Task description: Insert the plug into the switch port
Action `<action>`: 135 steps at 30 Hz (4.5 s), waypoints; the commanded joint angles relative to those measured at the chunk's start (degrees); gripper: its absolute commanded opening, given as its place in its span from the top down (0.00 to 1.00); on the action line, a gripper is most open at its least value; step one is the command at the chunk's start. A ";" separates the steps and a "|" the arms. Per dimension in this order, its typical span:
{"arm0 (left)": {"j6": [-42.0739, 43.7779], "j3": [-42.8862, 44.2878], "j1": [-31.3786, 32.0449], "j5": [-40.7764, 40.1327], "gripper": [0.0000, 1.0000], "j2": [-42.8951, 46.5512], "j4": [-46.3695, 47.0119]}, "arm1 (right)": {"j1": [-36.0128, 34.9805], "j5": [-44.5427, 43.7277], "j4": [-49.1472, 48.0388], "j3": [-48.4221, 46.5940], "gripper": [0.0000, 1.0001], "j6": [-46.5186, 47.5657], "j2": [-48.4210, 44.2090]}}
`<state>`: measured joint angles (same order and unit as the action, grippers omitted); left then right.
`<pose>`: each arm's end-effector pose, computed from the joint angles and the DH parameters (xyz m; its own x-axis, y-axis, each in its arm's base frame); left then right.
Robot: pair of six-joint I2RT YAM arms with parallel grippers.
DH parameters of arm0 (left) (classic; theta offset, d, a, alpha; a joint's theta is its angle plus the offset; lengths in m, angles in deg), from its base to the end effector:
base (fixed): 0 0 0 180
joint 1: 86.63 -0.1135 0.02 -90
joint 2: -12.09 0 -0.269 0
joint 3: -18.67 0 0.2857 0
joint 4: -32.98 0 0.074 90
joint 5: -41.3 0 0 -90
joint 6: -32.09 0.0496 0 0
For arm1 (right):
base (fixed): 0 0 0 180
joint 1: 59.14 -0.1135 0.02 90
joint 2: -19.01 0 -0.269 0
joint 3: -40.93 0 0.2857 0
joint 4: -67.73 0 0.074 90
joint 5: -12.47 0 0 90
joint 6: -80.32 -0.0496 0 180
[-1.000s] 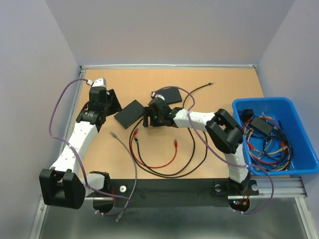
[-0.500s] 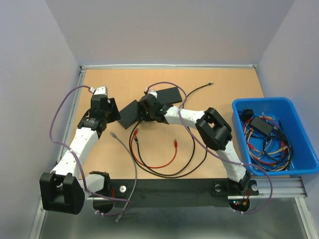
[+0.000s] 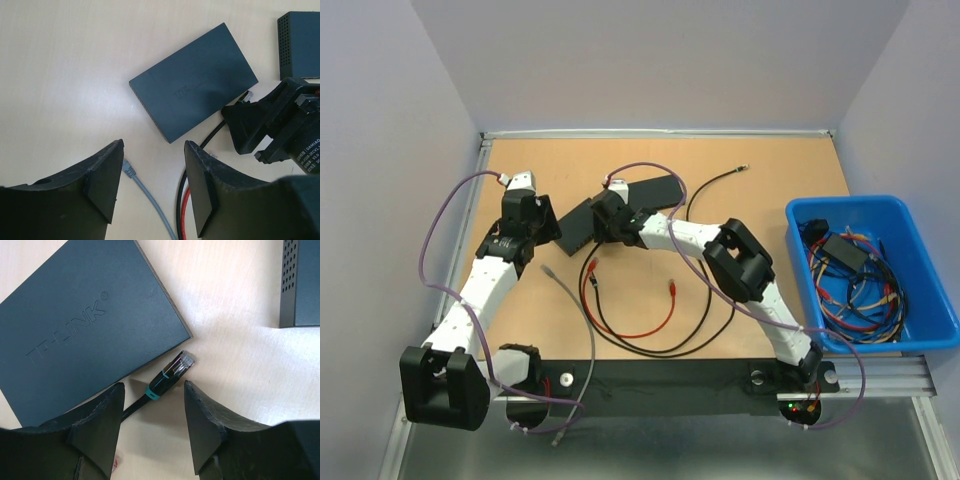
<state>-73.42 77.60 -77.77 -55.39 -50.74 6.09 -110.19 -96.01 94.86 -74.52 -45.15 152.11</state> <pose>0.2855 -0.0387 0.2703 -0.5018 -0.1906 -0.8437 -0.0831 0.9815 -0.1723 0.3655 0.4272 0.1380 -0.7066 0.0014 -0.7076 -0.2286 0.9460 0.2301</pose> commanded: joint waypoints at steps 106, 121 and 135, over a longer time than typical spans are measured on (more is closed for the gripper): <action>-43.11 -11.39 17.06 7.58 1.00 8.86 24.96 | -2.39 21.47 -26.26 41.98 0.45 5.75 -48.29; -43.82 -12.44 17.15 7.75 1.00 9.13 29.35 | -2.39 28.14 -25.82 40.49 0.56 4.88 -43.02; -43.38 -13.32 17.15 7.67 1.00 9.13 29.70 | -2.39 26.48 -26.17 40.75 0.78 4.26 -42.57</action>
<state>-116.76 63.57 -60.83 -46.89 -43.22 32.36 -112.11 -68.54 70.33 -32.73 -41.04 110.58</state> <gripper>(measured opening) 0.165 0.220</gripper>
